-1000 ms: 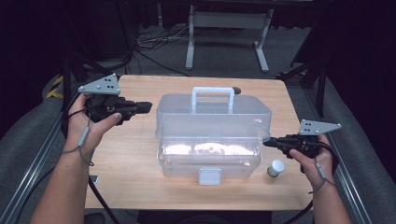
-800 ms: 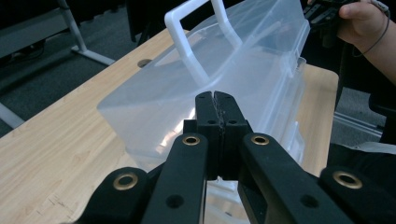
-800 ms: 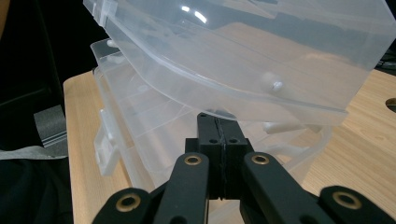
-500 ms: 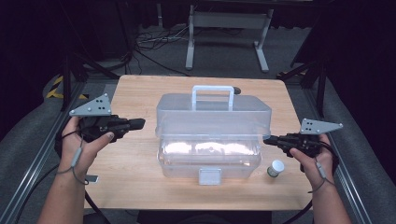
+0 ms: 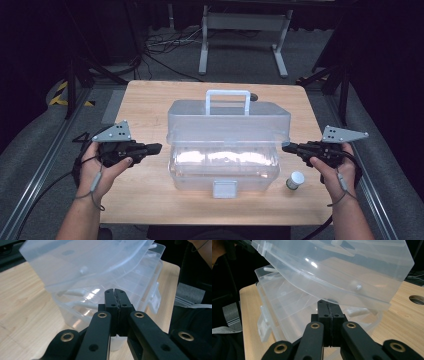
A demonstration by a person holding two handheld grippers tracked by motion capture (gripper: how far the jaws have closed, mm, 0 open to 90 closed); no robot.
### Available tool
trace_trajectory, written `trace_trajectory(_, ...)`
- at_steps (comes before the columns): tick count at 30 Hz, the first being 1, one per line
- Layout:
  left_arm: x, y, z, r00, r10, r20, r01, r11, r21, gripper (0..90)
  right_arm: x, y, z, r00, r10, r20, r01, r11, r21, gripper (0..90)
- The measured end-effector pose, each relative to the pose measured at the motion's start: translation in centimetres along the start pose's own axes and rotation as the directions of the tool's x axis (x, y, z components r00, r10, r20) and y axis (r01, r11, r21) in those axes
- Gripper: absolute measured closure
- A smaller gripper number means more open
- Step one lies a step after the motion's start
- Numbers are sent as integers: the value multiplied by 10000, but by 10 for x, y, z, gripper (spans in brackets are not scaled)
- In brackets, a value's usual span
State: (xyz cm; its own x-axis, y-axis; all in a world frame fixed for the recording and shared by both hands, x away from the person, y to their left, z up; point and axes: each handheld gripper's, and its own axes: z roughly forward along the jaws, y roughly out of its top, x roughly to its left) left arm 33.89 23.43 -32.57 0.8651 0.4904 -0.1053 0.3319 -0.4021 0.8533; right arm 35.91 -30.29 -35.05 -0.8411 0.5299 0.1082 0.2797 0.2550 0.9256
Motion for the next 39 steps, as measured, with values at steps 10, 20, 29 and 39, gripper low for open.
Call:
trace_trajectory(10, -1, -13, 28, 9987, -426, 291, 429, 9990, -102, 900, 0, 0, 0, 10000, 14, 80, -14, 10000, -77, 900)
trace_trajectory(20, -7, -10, 39, 9970, -764, -122, 750, 9932, -889, 900, 0, 1, 1, 9999, 3, 131, -2, 10000, -87, 900)
trace_trajectory(29, -3, -2, 42, 9943, -899, -578, 821, 9887, -1252, 900, 0, 1, 2, 9999, 16, 128, -14, 9999, -147, 900)
trace_trajectory(39, 2, 7, 44, 9910, -1071, -798, 955, 9859, -1372, 900, -2, 7, 4, 9997, -56, 235, 62, 9997, -251, 900)
